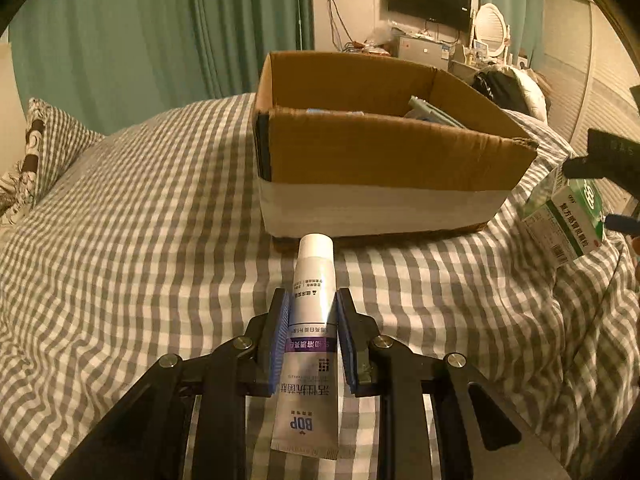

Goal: Organize objects
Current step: 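Grasp the white ointment tube with the left tool while the right tool grasps the green medicine box, then carry the tube and green box over the cardboard box and release both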

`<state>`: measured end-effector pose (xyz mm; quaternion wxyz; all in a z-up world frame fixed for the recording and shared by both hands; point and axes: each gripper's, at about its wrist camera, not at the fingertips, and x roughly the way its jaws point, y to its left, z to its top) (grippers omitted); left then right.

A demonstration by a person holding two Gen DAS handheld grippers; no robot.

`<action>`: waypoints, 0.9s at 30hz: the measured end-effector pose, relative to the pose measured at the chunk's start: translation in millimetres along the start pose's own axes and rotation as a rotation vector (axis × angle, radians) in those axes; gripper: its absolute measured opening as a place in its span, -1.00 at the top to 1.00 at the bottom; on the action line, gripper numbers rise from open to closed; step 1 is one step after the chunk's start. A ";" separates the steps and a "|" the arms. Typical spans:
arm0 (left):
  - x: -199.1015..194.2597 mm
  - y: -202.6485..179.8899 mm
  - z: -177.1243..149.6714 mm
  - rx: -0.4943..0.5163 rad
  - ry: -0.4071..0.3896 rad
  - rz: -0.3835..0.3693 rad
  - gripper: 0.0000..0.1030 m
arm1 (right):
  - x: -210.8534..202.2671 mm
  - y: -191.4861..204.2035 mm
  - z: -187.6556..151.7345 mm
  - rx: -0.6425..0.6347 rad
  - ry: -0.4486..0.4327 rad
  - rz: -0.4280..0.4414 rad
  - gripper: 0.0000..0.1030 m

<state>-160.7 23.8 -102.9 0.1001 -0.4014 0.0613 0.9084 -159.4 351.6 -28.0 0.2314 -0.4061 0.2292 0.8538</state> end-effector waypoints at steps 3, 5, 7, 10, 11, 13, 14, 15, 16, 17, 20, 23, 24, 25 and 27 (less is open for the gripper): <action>1.8 0.5 -3.8 -0.012 -0.001 -0.012 0.54 | 6.9 4.5 -4.0 -0.028 -0.007 -0.050 -0.99; 2.2 1.1 -6.2 -0.015 0.002 -0.016 0.54 | 11.4 4.3 -4.3 -0.043 -0.003 -0.070 -0.99; 3.5 3.9 -8.6 -0.029 0.009 -0.028 0.54 | 16.8 -0.3 -4.6 -0.033 0.007 -0.069 -0.99; 2.5 5.7 -9.3 -0.036 0.015 -0.027 0.54 | 25.3 -4.3 -7.3 -0.028 0.032 -0.072 -0.99; 1.8 6.1 -9.2 -0.036 0.015 -0.026 0.54 | 28.4 -5.8 -8.4 -0.028 0.044 -0.063 -0.99; -0.2 7.0 -10.2 -0.037 0.015 -0.028 0.54 | 34.0 -7.3 -9.5 -0.030 0.059 -0.046 -0.99; -0.8 7.1 -10.7 -0.039 0.016 -0.029 0.54 | 34.7 -8.1 -10.0 -0.032 0.060 -0.036 -0.93; -1.5 7.4 -11.6 -0.040 0.017 -0.029 0.54 | 33.8 -7.9 -10.4 -0.041 0.057 -0.024 -0.87; -2.1 7.8 -12.7 -0.041 0.020 -0.029 0.54 | 31.8 -6.4 -11.0 -0.055 0.052 -0.014 -0.78; -2.6 8.2 -13.8 -0.043 0.024 -0.027 0.54 | 29.6 -4.7 -11.8 -0.073 0.046 -0.015 -0.77; -5.7 9.6 -17.0 -0.051 0.032 -0.027 0.54 | 20.7 -1.9 -16.4 -0.130 0.021 -0.007 -0.74; -15.3 9.5 -19.3 -0.060 0.034 -0.034 0.54 | 7.0 -4.8 -24.7 -0.166 0.004 0.009 -0.73; -19.7 9.3 -20.4 -0.063 0.033 -0.037 0.54 | 0.0 -4.9 -29.1 -0.189 -0.007 0.008 -0.73; -25.3 8.9 -22.4 -0.065 0.032 -0.038 0.54 | -8.6 -3.8 -34.6 -0.221 -0.024 0.004 -0.72; -35.9 9.1 -25.5 -0.074 0.032 -0.045 0.54 | -26.0 -0.3 -46.3 -0.295 -0.057 -0.007 -0.72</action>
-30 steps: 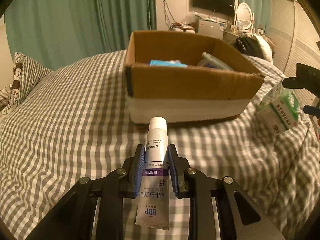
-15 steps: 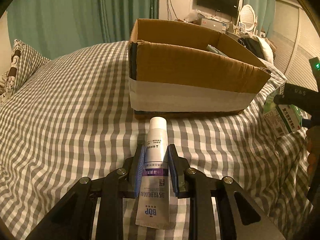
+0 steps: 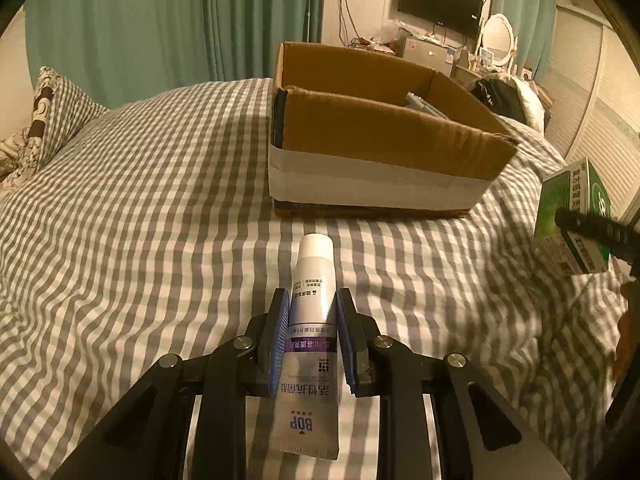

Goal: Organize objects
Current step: 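Carry the tube and green box over the cardboard box and release both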

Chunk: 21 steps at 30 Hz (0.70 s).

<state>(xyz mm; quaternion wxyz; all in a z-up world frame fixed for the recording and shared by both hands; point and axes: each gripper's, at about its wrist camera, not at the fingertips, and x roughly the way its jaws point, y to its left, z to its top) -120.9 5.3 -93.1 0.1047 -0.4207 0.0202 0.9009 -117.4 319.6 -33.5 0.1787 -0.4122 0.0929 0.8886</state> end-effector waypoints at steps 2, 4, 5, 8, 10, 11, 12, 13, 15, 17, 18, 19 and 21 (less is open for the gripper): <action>-12.7 -0.5 -3.6 -0.011 -0.002 -0.012 0.54 | -21.3 8.8 -12.5 -0.082 -0.033 -0.007 -0.71; -26.3 -2.5 -5.3 -0.012 -0.006 -0.019 0.54 | -39.4 17.5 -25.5 -0.144 -0.053 0.003 -0.71; -33.7 -3.5 -6.2 -0.010 -0.012 -0.018 0.54 | -48.4 22.5 -32.0 -0.174 -0.065 0.007 -0.70; -53.9 -6.2 -6.4 -0.010 -0.024 -0.029 0.54 | -78.8 39.4 -51.2 -0.263 -0.102 0.044 -0.70; -69.0 -9.1 -4.7 -0.009 -0.033 -0.044 0.54 | -99.6 45.6 -58.9 -0.284 -0.121 0.082 -0.70; -75.4 -10.3 -4.0 -0.006 -0.039 -0.048 0.54 | -107.4 46.9 -61.7 -0.287 -0.127 0.099 -0.69; -82.8 -11.5 -2.9 -0.003 -0.047 -0.051 0.54 | -116.0 47.7 -63.4 -0.290 -0.131 0.121 -0.69; -91.2 -13.1 -0.7 0.003 -0.056 -0.053 0.54 | -124.8 49.0 -64.8 -0.293 -0.133 0.146 -0.69; -105.0 -15.8 3.8 0.015 -0.071 -0.063 0.54 | -137.6 50.2 -62.9 -0.301 -0.132 0.194 -0.69; -114.2 -17.2 8.9 0.017 -0.079 -0.081 0.54 | -149.1 51.2 -58.5 -0.316 -0.131 0.232 -0.69; -119.9 -18.6 12.1 0.023 -0.084 -0.084 0.54 | -156.4 51.0 -55.7 -0.321 -0.139 0.240 -0.69; -123.2 -20.9 13.5 0.030 -0.089 -0.082 0.54 | -162.7 50.5 -53.4 -0.326 -0.147 0.248 -0.69; -131.3 -24.8 19.6 0.049 -0.102 -0.080 0.54 | -177.7 45.6 -49.4 -0.340 -0.161 0.271 -0.69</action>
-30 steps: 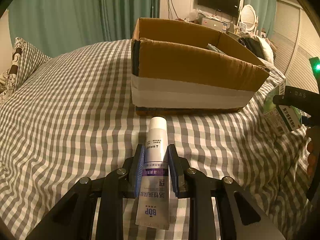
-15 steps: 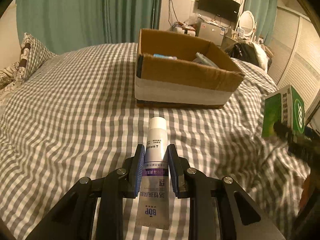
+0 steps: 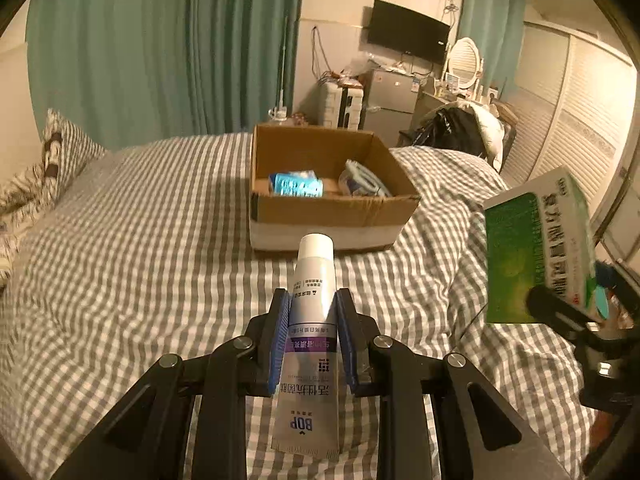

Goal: Organize objects
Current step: 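Carry the tube and green box over the cardboard box and release both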

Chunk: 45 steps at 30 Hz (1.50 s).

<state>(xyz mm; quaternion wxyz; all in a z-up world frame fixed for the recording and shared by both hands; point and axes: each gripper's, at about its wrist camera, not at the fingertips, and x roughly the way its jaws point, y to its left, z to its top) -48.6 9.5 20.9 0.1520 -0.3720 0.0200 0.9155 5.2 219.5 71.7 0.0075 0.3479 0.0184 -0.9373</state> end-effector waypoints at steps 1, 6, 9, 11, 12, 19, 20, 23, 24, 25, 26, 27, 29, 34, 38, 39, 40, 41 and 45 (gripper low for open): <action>-2.3 -1.7 2.8 0.003 -0.003 -0.006 0.54 | -8.0 -1.6 2.9 -0.010 -0.006 0.006 -0.69; -11.3 -9.7 24.8 0.011 -0.016 -0.060 0.54 | -42.7 -11.9 17.1 -0.022 -0.024 0.024 -0.69; -12.6 -13.5 42.8 0.010 -0.015 -0.097 0.54 | -52.9 -25.8 32.3 -0.003 -0.032 0.061 -0.69; -11.8 -16.1 57.6 0.017 -0.023 -0.111 0.54 | -56.9 -36.3 45.1 0.009 -0.042 0.071 -0.69; -10.7 -16.9 62.9 0.023 -0.026 -0.110 0.54 | -58.8 -41.0 50.0 0.012 -0.048 0.074 -0.69; 14.1 -19.2 118.8 0.058 -0.070 -0.084 0.54 | -38.8 -66.1 103.5 0.009 -0.101 0.084 -0.69; 19.7 -19.1 126.1 0.061 -0.074 -0.079 0.54 | -31.6 -68.2 112.6 0.003 -0.109 0.082 -0.69; 43.9 -14.9 150.1 0.063 -0.087 -0.057 0.54 | -10.6 -75.7 135.4 -0.006 -0.126 0.086 -0.69; 50.9 -15.6 155.9 0.061 -0.089 -0.053 0.54 | 0.8 -77.2 145.3 -0.010 -0.131 0.088 -0.69; 61.5 -14.0 163.5 0.055 -0.092 -0.048 0.54 | 9.9 -79.6 152.2 -0.011 -0.134 0.089 -0.69; 72.2 -11.5 170.2 0.049 -0.091 -0.046 0.54 | 20.2 -80.7 159.6 -0.012 -0.135 0.094 -0.69; 81.9 -9.7 174.7 0.044 -0.088 -0.044 0.54 | 32.8 -80.9 167.1 -0.011 -0.132 0.104 -0.69; 106.3 -3.4 184.1 0.025 -0.072 -0.045 0.54 | 59.8 -81.4 179.2 -0.009 -0.123 0.121 -0.69; 167.2 11.4 184.9 -0.003 -0.004 -0.056 0.54 | 139.6 -81.2 193.0 0.051 -0.055 0.200 -0.69; 197.4 17.6 174.8 0.015 0.022 -0.041 0.54 | 192.5 -70.1 184.9 0.055 0.006 0.213 -0.69; 203.3 19.7 172.5 0.021 0.025 -0.047 0.54 | 202.1 -68.2 182.7 0.053 0.015 0.215 -0.69; 206.2 20.7 171.0 0.026 0.024 -0.052 0.54 | 210.3 -66.1 180.5 0.055 0.019 0.216 -0.69; 208.9 21.6 169.4 0.029 0.021 -0.050 0.54 | 213.6 -64.8 175.8 0.058 0.019 0.218 -0.70; 218.1 21.2 165.5 0.049 0.029 -0.028 0.23 | 222.7 -63.1 168.7 0.062 0.015 0.199 -0.73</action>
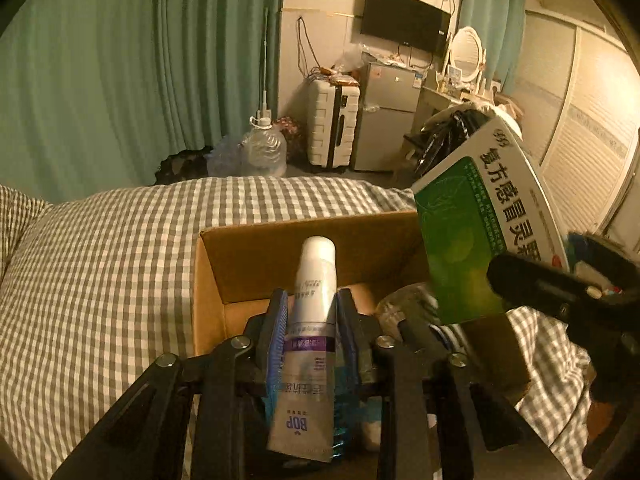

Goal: Organize objects
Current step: 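Carry the tube and green box over the cardboard box and release both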

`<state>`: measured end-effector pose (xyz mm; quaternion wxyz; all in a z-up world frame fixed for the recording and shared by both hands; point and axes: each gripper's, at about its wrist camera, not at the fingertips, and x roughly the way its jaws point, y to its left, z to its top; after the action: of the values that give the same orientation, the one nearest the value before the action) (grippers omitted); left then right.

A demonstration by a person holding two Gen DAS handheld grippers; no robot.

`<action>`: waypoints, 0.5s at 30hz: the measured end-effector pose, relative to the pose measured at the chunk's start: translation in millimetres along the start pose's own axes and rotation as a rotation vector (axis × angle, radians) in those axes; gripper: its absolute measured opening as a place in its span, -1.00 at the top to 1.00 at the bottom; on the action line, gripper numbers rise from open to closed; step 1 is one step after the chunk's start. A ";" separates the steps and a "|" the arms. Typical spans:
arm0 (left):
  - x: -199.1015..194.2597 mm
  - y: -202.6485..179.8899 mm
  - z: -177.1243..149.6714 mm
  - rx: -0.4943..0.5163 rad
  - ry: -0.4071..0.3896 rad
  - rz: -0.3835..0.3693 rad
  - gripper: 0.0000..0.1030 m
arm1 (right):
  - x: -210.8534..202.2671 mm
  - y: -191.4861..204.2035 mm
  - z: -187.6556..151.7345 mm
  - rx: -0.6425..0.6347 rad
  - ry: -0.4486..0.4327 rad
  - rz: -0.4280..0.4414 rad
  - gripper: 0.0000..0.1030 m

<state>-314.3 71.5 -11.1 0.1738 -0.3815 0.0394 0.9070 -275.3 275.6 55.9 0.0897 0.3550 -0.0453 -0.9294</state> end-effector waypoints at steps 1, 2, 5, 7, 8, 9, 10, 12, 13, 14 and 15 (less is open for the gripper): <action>-1.1 -1.4 -1.6 -0.002 -0.002 0.000 0.04 | -1.0 -0.7 -0.2 -0.003 -0.004 -0.011 -0.74; -3.6 -1.9 -2.2 -0.008 -0.010 0.003 -0.35 | -2.3 1.0 -0.5 -0.006 -0.006 -0.022 -0.76; -16.9 -5.7 -4.0 -0.021 -0.062 0.007 -0.70 | -16.6 2.2 3.8 -0.015 -0.036 -0.077 -0.91; -29.0 -8.8 -2.5 -0.015 -0.075 0.010 -0.77 | -32.4 0.4 6.2 -0.010 -0.059 -0.092 -0.96; -37.6 -10.9 -1.3 -0.011 -0.081 0.028 -0.81 | -41.7 -0.3 7.5 -0.002 -0.066 -0.098 -0.97; -45.1 -12.0 0.1 -0.007 -0.087 0.043 -0.86 | -48.5 -1.1 10.6 0.004 -0.068 -0.101 -0.97; -57.2 -14.3 1.5 0.000 -0.098 0.055 -0.88 | -60.2 -1.0 11.5 0.009 -0.072 -0.107 -0.97; -80.5 -16.8 4.5 0.005 -0.125 0.064 -0.92 | -87.0 2.8 13.1 0.012 -0.094 -0.119 -0.98; -96.1 -18.3 6.1 0.003 -0.144 0.070 -0.94 | -103.7 5.7 16.1 0.011 -0.110 -0.126 -0.99; -109.1 -19.6 8.0 0.001 -0.159 0.074 -0.99 | -121.7 9.1 16.9 0.010 -0.129 -0.134 -0.99; -123.8 -21.1 9.5 -0.003 -0.176 0.079 -1.00 | -140.8 13.8 16.8 0.008 -0.146 -0.140 -0.99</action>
<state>-233.1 57.9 84.3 0.1402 -0.2988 0.0377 0.9432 -181.7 290.4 162.2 0.0195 0.2888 -0.0303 -0.9567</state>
